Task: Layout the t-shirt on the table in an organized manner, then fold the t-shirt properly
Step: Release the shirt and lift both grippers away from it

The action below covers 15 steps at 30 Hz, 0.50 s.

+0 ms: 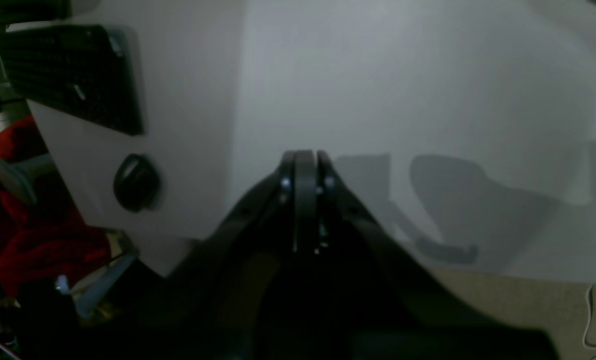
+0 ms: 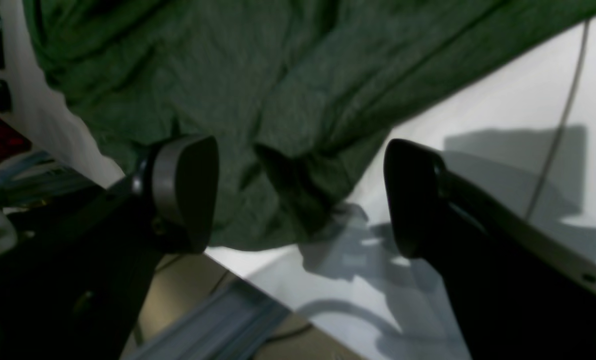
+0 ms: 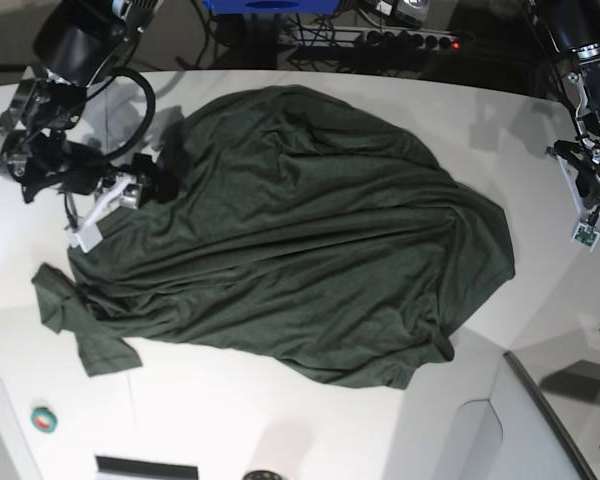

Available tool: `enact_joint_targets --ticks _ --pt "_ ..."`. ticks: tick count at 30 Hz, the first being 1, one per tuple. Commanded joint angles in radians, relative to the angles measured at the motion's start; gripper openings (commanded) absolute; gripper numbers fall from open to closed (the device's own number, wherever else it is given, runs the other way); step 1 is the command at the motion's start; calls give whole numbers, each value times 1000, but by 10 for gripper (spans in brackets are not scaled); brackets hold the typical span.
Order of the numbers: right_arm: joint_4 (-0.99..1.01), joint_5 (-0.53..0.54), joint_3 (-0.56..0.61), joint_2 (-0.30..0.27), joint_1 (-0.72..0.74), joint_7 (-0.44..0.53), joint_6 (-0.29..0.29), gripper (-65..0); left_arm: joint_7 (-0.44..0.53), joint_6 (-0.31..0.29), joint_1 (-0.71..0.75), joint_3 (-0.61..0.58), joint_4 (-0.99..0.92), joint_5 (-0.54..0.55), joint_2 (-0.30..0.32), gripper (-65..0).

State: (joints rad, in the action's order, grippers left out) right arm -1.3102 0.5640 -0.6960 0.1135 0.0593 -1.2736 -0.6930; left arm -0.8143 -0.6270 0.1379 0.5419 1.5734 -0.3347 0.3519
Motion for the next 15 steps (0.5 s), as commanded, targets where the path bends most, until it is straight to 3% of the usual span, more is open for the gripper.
enact_joint_targets --ticks 1,6,8,11,15 --pt "13 20 3 -7 23 13 20 -168 6 9 -7 5 18 -4 19 -650" --pt "136 27 3 -33 50 59 54 -179 6 9 -7 5 18 -4 19 -650" --pt "143 27 3 -39 50 64 54 -249 6 9 -5 5 18 -4 19 -650" --pt "145 27 3 -47 50 65 54 -414 6 9 -5 5 18 -4 19 -650" --pt "117 27 2 -65 43 65 54 -531 6 9 -5 5 18 -4 19 -650"
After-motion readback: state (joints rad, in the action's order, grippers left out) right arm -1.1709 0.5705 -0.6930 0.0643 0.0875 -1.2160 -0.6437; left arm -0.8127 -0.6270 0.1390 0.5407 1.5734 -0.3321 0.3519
